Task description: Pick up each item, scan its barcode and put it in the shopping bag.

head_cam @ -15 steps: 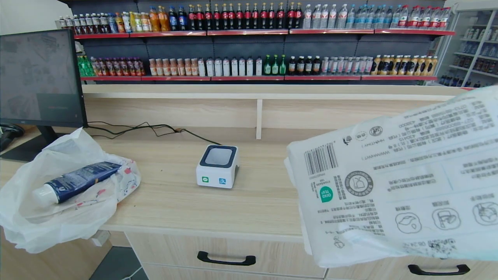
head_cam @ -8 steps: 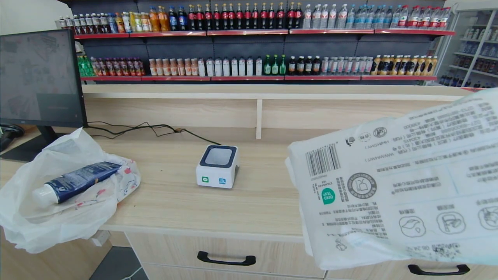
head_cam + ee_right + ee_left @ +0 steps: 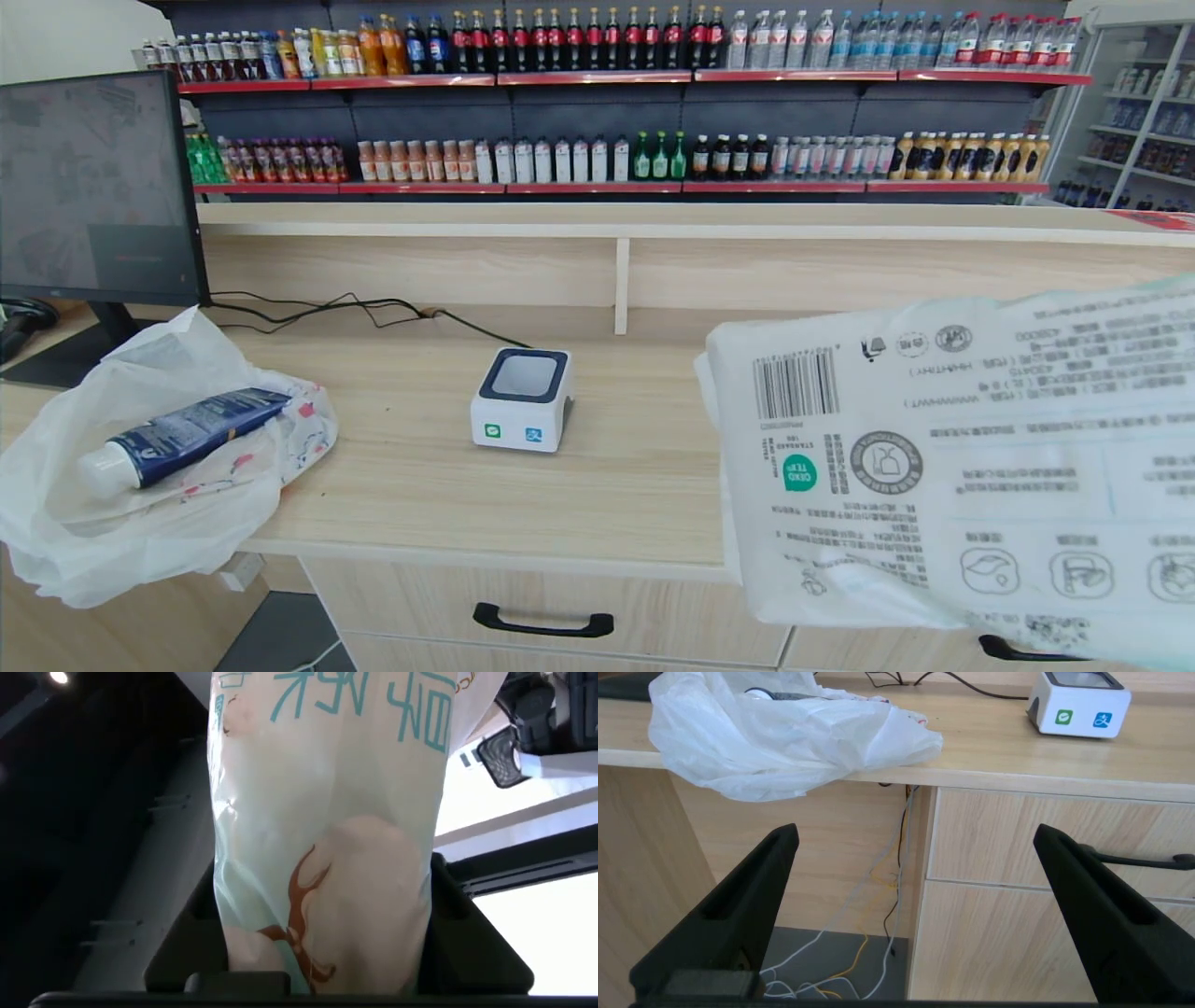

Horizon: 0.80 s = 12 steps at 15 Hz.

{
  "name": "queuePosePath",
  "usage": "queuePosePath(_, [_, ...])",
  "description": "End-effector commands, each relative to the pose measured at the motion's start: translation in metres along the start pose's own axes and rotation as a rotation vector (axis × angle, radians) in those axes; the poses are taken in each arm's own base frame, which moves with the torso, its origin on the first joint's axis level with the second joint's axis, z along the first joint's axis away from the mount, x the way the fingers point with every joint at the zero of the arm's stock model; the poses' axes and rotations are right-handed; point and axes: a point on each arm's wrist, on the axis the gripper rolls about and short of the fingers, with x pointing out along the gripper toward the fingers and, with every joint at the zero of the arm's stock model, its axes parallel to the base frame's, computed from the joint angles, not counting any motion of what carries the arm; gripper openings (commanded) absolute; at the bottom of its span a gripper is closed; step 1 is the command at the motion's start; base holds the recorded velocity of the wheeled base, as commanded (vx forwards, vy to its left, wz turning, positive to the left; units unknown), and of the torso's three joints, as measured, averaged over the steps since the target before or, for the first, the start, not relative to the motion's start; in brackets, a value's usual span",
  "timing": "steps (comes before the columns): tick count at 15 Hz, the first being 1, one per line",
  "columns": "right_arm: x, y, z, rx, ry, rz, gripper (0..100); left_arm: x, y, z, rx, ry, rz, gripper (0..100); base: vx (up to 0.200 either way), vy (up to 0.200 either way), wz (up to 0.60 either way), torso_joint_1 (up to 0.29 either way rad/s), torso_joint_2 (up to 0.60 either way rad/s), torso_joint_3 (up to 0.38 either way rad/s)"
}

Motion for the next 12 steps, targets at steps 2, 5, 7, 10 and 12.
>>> queuePosePath(2, [-0.009,-0.021,0.02,-0.068,-0.05,0.007,0,0.0,0.0,0.0,0.0,0.0,0.0,100,0.0,0.0,0.0,0.0,0.0,0.0])
queuePosePath(5, [-0.013,-0.04,0.022,-0.292,-0.056,-0.002,0,0.0,0.0,0.0,0.0,0.0,0.0,100,0.0,0.0,0.0,0.0,0.0,0.0])
queuePosePath(7, [-0.015,-0.047,0.023,-0.463,-0.072,-0.006,0,0.0,0.0,0.0,0.0,0.0,-0.001,100,0.0,0.0,0.0,0.0,0.0,0.0])
queuePosePath(10, [-0.021,-0.077,0.029,-0.747,-0.095,-0.055,0,0.0,0.0,0.0,0.0,0.0,0.0,100,0.0,0.0,0.0,0.0,0.0,0.0])
queuePosePath(12, [-0.028,-0.089,0.031,-0.9,-0.124,-0.081,0,0.0,0.0,0.0,0.0,0.0,-0.001,100,0.0,0.0,0.0,0.0,0.0,0.0])
